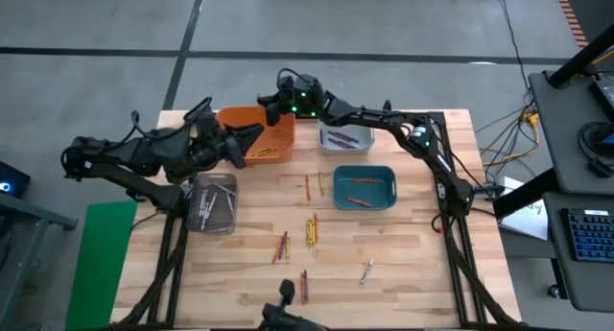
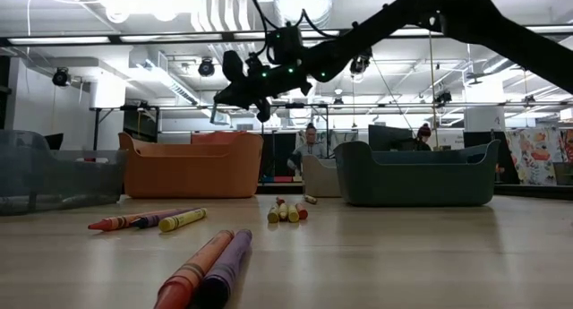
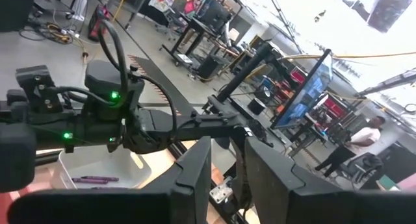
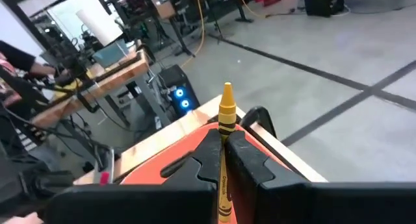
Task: Sort crayons
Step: Put the yellow crayon into the orange bin
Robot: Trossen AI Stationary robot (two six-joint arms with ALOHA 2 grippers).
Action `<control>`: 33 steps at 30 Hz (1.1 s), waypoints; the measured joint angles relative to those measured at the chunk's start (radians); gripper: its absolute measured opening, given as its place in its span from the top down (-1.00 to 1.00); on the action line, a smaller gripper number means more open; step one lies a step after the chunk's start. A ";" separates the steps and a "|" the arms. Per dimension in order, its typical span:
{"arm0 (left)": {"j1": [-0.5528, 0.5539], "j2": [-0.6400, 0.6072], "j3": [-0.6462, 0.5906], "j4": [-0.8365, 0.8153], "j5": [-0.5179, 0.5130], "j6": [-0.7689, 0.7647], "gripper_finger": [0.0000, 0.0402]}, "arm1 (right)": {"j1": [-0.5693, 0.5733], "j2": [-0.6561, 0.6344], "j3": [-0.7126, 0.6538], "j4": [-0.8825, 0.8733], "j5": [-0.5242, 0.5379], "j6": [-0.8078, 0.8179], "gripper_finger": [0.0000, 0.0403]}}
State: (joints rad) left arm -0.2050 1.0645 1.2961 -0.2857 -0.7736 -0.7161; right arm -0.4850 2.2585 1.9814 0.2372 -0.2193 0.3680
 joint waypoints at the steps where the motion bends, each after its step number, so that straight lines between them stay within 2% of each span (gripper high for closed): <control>1: 0.000 0.002 0.000 0.002 -0.002 0.000 0.62 | 0.000 0.000 0.005 -0.017 0.000 -0.005 0.95; 24: 0.000 0.022 0.000 0.009 -0.004 0.000 0.62 | 0.003 0.001 0.005 -0.132 0.001 -0.028 0.94; 33: 0.000 0.035 0.000 0.012 -0.003 -0.001 0.62 | 0.003 0.001 0.005 -0.134 0.001 -0.028 0.62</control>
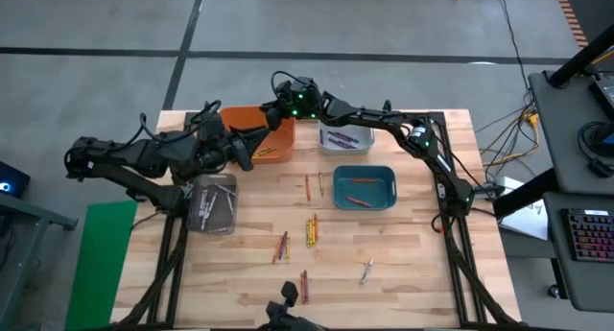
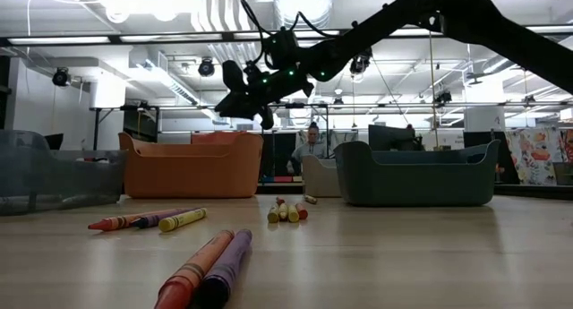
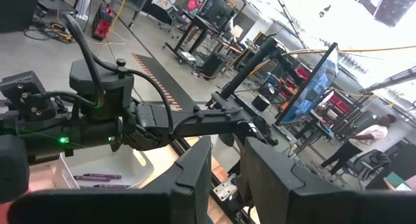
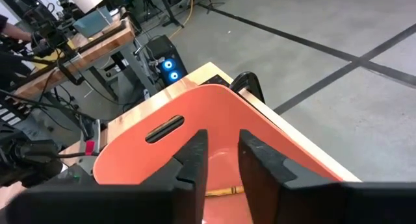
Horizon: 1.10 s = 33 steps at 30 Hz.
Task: Sort crayons
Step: Put the yellow crayon into the orange bin, then put the orange crayon into the blue bin
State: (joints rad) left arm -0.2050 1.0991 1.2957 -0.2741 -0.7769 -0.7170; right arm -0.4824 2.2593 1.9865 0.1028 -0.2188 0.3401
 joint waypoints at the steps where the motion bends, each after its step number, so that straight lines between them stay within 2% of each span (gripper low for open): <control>1: 0.000 0.001 0.000 0.002 0.000 -0.001 0.62 | 0.000 0.000 0.000 0.000 0.000 0.000 0.57; 7: 0.000 0.002 0.000 0.002 0.000 -0.002 0.62 | 0.000 0.000 0.000 -0.009 -0.001 0.003 0.39; 13: 0.000 0.002 0.000 -0.004 0.000 0.013 0.62 | -0.002 -0.062 0.033 -0.139 -0.054 -0.001 0.33; 16: 0.000 0.002 0.000 -0.005 0.000 0.041 0.62 | -0.003 -0.127 0.064 -0.277 -0.054 -0.034 0.35; 26: 0.006 -0.001 0.000 -0.026 0.000 0.104 0.62 | -0.002 -0.372 0.121 -0.903 -0.060 -0.160 0.43; 33: 0.058 -0.018 0.000 -0.188 0.003 0.058 0.65 | 0.009 -0.578 0.121 -1.277 -0.078 -0.162 0.43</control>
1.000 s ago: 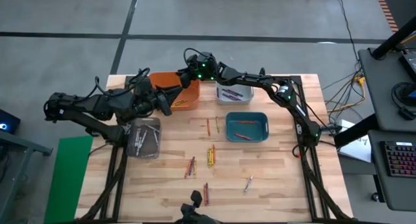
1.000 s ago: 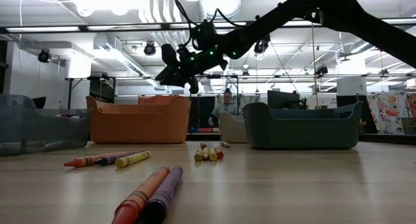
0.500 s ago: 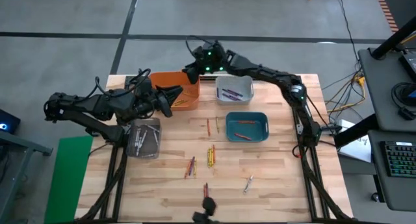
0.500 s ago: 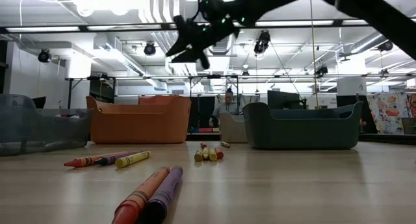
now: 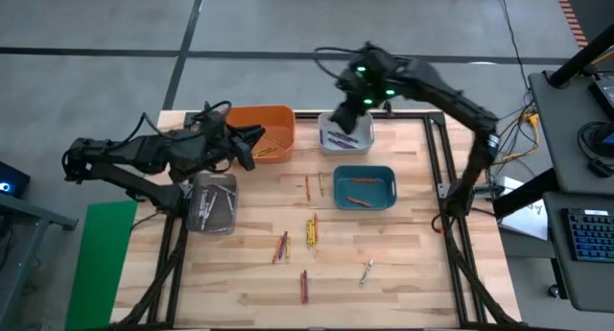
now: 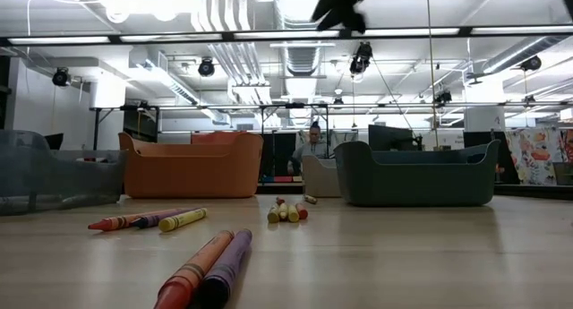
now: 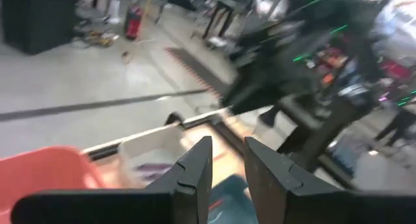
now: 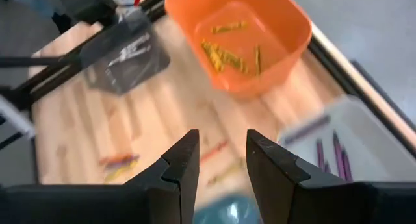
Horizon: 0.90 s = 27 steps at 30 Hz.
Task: Sort crayons
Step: Put the orange crayon into the blue bin
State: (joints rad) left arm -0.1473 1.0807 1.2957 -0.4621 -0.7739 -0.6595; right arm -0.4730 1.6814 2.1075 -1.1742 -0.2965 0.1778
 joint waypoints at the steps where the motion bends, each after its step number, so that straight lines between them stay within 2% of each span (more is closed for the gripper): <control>1: 0.015 0.003 0.000 -0.029 0.010 -0.019 0.66 | 0.000 -0.028 0.000 -0.036 0.000 0.009 0.43; 7: 0.079 0.068 0.000 -0.112 0.142 -0.076 0.72 | 0.003 -0.160 -0.001 -0.161 0.001 0.105 0.43; 13: 0.080 0.209 0.000 -0.124 0.245 -0.215 0.73 | 0.004 -0.234 -0.001 -0.175 0.009 0.155 0.43; 17: 0.087 0.319 0.000 -0.229 0.345 -0.401 0.73 | 0.004 -0.240 -0.002 -0.175 0.012 0.164 0.43; 21: 0.093 0.429 0.000 -0.347 0.436 -0.508 0.73 | 0.007 -0.226 -0.003 -0.177 0.012 0.164 0.43; 27: 0.110 0.585 0.002 -0.278 0.453 -0.538 0.73 | 0.010 -0.189 -0.013 -0.180 0.014 0.162 0.43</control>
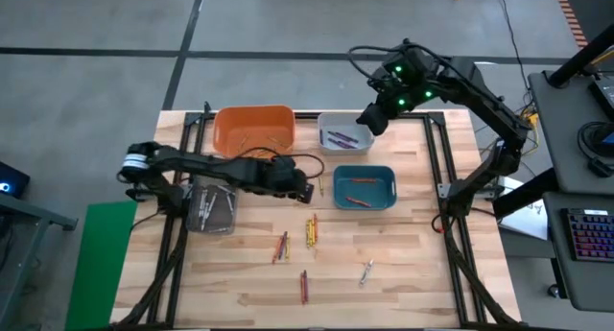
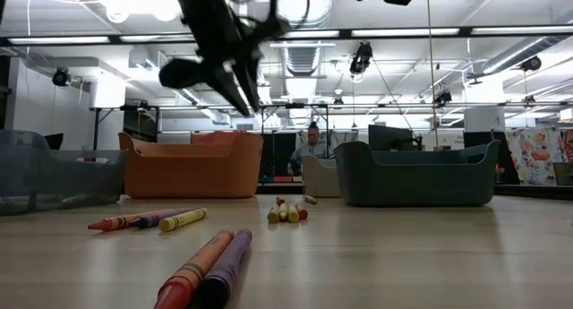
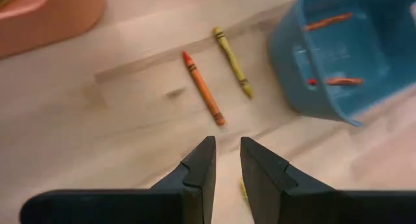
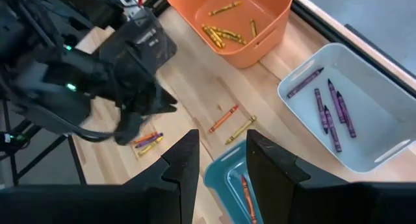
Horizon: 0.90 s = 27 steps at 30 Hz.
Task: Sort crayons
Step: Put the orange crayon into the blue bin
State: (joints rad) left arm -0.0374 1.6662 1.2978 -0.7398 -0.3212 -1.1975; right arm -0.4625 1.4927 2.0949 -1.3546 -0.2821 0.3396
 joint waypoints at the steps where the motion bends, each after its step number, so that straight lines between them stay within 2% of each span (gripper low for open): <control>1: 0.008 0.020 0.002 0.004 0.000 0.009 0.73 | 0.000 0.005 -0.004 -0.001 0.000 -0.001 0.43; 6: 0.060 0.109 0.013 0.051 0.001 0.089 0.72 | 0.013 0.021 -0.018 -0.002 -0.002 -0.012 0.43; 11: 0.098 0.181 0.013 0.148 0.017 0.123 0.62 | 0.024 0.028 -0.023 -0.003 -0.004 -0.017 0.43; 20: 0.100 0.263 0.012 0.193 0.025 0.140 0.30 | 0.026 0.028 -0.023 -0.002 -0.005 -0.017 0.43; 27: 0.097 0.324 0.011 0.243 0.006 0.139 0.26 | 0.027 0.028 -0.023 -0.002 -0.005 -0.017 0.43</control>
State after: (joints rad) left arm 0.0592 1.9897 1.3087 -0.4972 -0.3155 -1.0586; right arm -0.4358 1.5204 2.0716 -1.3567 -0.2871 0.3222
